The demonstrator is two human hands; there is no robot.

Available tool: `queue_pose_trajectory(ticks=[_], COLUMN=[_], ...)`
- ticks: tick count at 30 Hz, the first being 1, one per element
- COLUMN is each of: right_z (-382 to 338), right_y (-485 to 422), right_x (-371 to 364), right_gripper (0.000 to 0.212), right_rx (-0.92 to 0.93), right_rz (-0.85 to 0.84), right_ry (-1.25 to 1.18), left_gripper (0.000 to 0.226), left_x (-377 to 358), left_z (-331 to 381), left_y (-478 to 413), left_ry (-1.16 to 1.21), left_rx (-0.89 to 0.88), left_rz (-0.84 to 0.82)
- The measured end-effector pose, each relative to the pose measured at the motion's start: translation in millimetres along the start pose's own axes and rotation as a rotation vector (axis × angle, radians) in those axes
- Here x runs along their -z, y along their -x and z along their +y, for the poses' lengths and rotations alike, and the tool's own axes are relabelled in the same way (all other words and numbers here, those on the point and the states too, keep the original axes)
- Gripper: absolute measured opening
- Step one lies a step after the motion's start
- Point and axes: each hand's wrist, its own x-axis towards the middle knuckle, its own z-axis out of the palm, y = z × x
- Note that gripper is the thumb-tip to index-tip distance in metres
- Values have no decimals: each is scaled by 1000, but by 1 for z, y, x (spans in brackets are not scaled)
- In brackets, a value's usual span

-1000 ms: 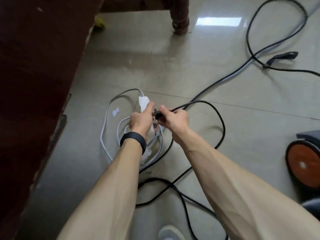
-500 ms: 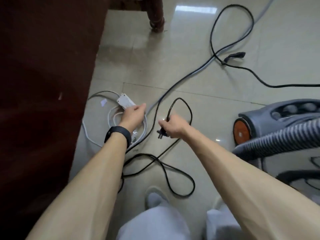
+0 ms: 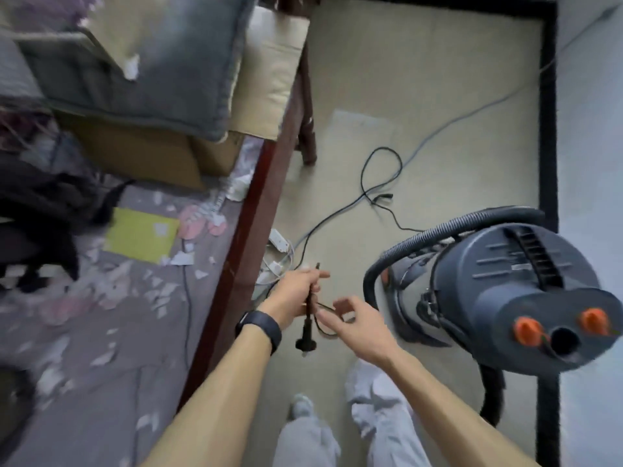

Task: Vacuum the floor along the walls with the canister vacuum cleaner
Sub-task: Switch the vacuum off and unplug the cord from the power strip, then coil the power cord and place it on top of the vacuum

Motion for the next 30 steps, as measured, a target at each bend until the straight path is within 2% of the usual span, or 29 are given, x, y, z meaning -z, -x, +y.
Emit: queue_pose_trajectory(ticks=[3,5,6,7,8,10,11,14,16,20,25,28,30], right_z=[-25,-42,-50,-60,-69,-83,-90,-101,-99,-75,-22,-2,-1], right_y=[63,102,118,138,158,196,216,267,294,333,365,373,376], right_x=[24,31,31,29,26,20,19,29,43,62,65,58,48], right_gripper=[72,90,92,87,72,28,22,38,38,30,30,47,45], right_rx=[98,184,231,281,331,408,419,347,361,375,366,423,446], right_rz=[174,181,194,210,230,313,347,410,453,465,484,511,525], right_ry=[-45,11,56,91,101,101,79,-76,-115,-24,37,43,6], left_gripper=[28,29,29,29,30,30,29,26,28,30,33,34,34], left_x=[9,15,18,21,23,28,31,36,36,33,9,-10,-20], left_z=[25,43,50,56,60,68,73,90,104,122,110,95,83], left_y=[94,160,192,223,253,306,327,383,415,464,473,465,458], left_ry=[-151,-307,-381,-435,-454,-357,-259,57,198,346,503,518,443], left_rx=[-95,-165,-203,-249,-297,-399,-445,-547,-650,-792,-812,-833,-853], left_rz=[-148,-261,-306,-347,-387,-471,-519,-643,-659,-642,-646,-576,-475])
